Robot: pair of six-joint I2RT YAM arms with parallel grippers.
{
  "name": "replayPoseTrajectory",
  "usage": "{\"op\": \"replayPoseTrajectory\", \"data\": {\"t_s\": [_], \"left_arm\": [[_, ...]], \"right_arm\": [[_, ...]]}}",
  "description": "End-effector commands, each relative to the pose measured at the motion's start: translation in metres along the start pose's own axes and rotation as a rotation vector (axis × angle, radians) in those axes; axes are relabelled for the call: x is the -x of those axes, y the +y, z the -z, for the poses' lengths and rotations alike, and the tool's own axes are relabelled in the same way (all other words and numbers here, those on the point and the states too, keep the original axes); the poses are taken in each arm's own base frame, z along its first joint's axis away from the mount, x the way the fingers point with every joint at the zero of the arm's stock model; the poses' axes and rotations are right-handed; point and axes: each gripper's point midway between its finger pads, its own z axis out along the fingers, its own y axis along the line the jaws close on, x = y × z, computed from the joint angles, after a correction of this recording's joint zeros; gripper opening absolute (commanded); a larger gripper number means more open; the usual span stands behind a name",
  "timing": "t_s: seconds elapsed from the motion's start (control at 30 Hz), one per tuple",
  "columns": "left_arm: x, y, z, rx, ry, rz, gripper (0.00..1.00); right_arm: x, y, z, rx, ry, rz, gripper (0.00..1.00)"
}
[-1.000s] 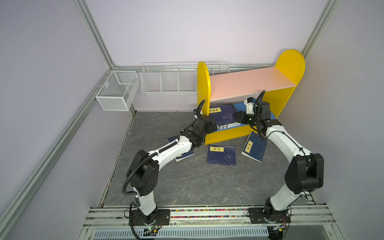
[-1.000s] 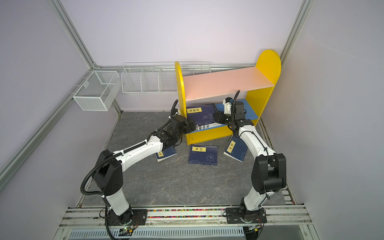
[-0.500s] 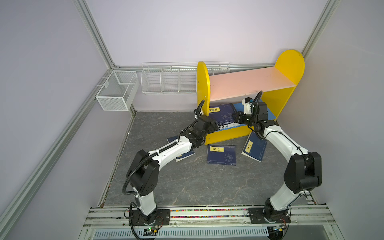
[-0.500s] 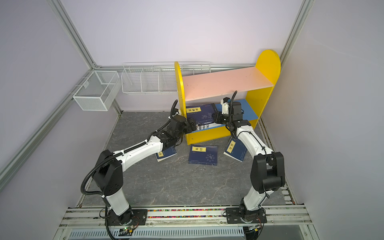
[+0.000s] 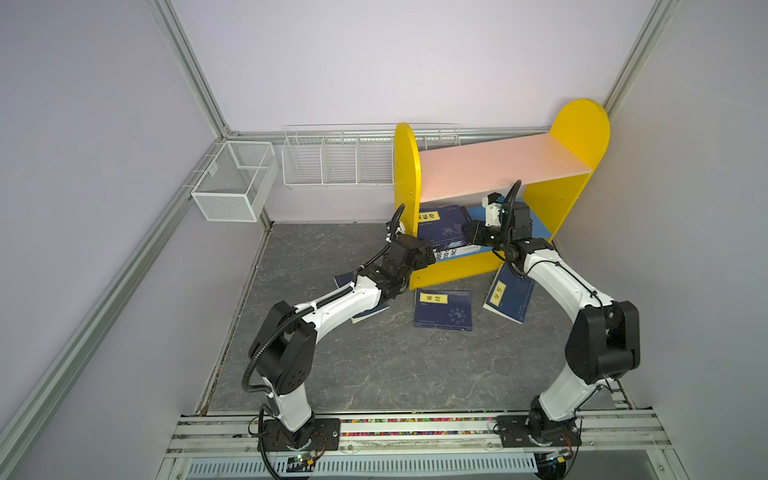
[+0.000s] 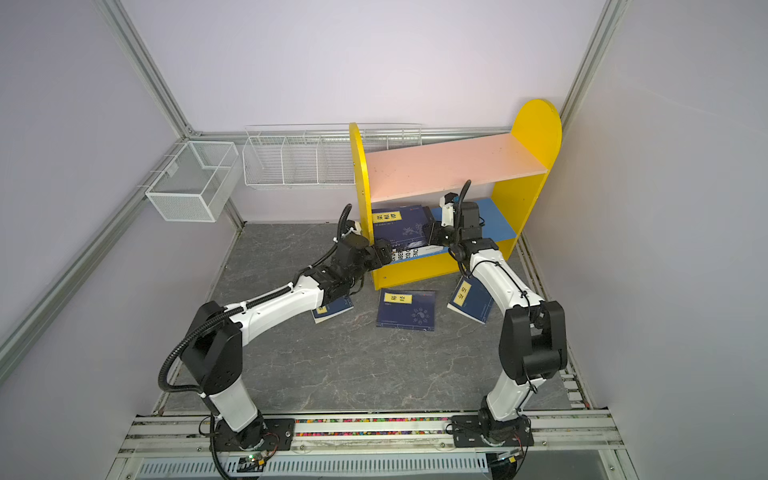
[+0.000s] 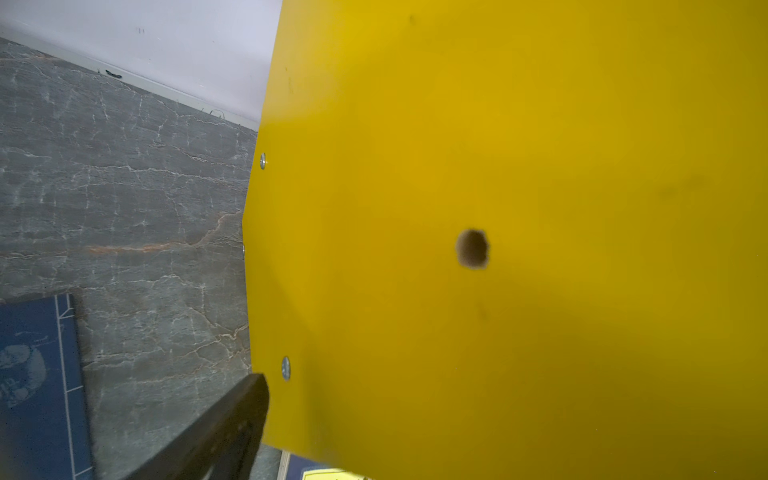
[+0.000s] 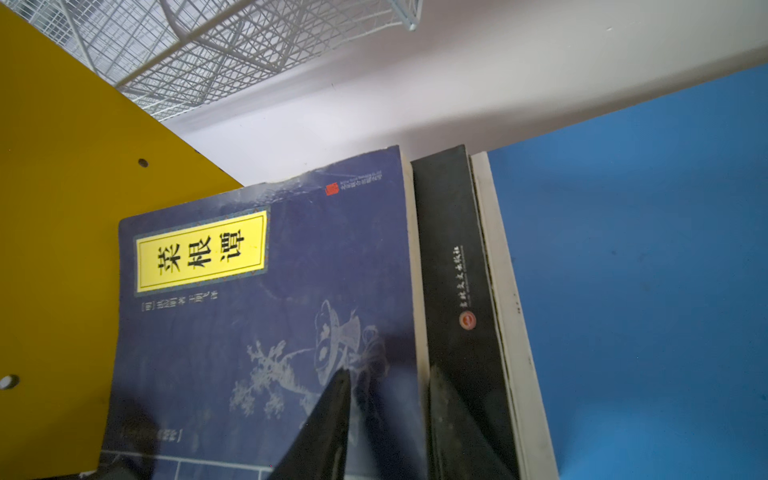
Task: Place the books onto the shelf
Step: 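Press the blue book flat against the black book with the right gripper, then open the right gripper and withdraw both grippers toward the blue books on the table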
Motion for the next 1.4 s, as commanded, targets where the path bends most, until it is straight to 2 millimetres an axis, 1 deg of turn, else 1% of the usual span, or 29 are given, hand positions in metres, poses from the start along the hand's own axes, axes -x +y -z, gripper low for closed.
{"op": "replayPoseTrajectory", "data": {"t_s": [0.0, 0.1, 0.23, 0.33, 0.4, 0.5, 0.6, 0.7, 0.83, 0.93, 1.0, 1.07, 1.1, 1.13, 1.2, 1.23, 1.3, 1.37], "left_arm": [[0.023, -0.011, 0.018, -0.055, -0.057, 0.034, 0.95], [0.029, -0.014, 0.029, -0.083, -0.073, 0.043, 0.95], [0.036, -0.018, 0.048, -0.121, -0.091, 0.044, 0.95], [0.040, -0.016, 0.063, -0.134, -0.103, 0.037, 0.95], [0.041, -0.013, 0.075, -0.144, -0.107, 0.032, 0.95], [0.034, 0.001, 0.093, -0.140, -0.101, 0.020, 0.95], [0.018, 0.023, 0.108, -0.096, -0.066, -0.014, 0.97], [-0.006, 0.039, 0.118, -0.084, 0.020, -0.071, 0.98], [-0.052, 0.045, 0.121, -0.144, 0.190, -0.116, 0.98], [-0.087, 0.046, 0.113, -0.213, 0.286, -0.088, 0.97], [-0.106, 0.049, 0.103, -0.227, 0.330, -0.064, 0.96], [-0.123, 0.050, 0.090, -0.235, 0.369, -0.061, 0.94], [-0.129, 0.049, 0.085, -0.240, 0.382, -0.062, 0.94], [-0.134, 0.048, 0.078, -0.247, 0.392, -0.066, 0.94], [-0.142, 0.045, 0.066, -0.256, 0.405, -0.067, 0.93], [-0.145, 0.042, 0.060, -0.267, 0.413, -0.071, 0.93], [-0.150, 0.042, 0.049, -0.257, 0.418, -0.080, 0.92], [-0.154, 0.047, 0.035, -0.232, 0.410, -0.079, 0.92]], "right_arm": [[0.001, 0.016, 0.015, 0.022, 0.013, 0.028, 0.36], [0.001, 0.018, 0.014, 0.037, 0.021, 0.024, 0.38], [0.003, 0.021, 0.016, 0.050, 0.021, 0.029, 0.43], [0.013, 0.024, 0.021, 0.051, 0.008, 0.046, 0.46], [0.021, 0.025, 0.028, 0.041, -0.014, 0.055, 0.51], [0.031, 0.031, 0.048, 0.043, -0.054, 0.081, 0.56], [0.030, 0.038, 0.069, 0.049, -0.074, 0.115, 0.62], [0.011, 0.038, 0.084, 0.041, -0.036, 0.142, 0.67], [-0.023, 0.026, 0.110, -0.013, -0.006, 0.121, 0.70], [-0.049, 0.016, 0.129, -0.053, 0.001, 0.065, 0.72], [-0.072, 0.006, 0.134, -0.082, 0.016, -0.001, 0.73], [-0.099, -0.004, 0.134, -0.098, 0.044, -0.064, 0.75], [-0.108, -0.007, 0.132, -0.095, 0.057, -0.081, 0.75], [-0.130, -0.014, 0.127, -0.103, 0.102, -0.110, 0.75], [-0.155, -0.022, 0.119, -0.105, 0.157, -0.163, 0.75], [-0.167, -0.026, 0.115, -0.109, 0.172, -0.190, 0.74], [-0.187, -0.034, 0.108, -0.119, 0.189, -0.236, 0.64], [-0.205, -0.044, 0.101, -0.141, 0.203, -0.280, 0.62]]}}
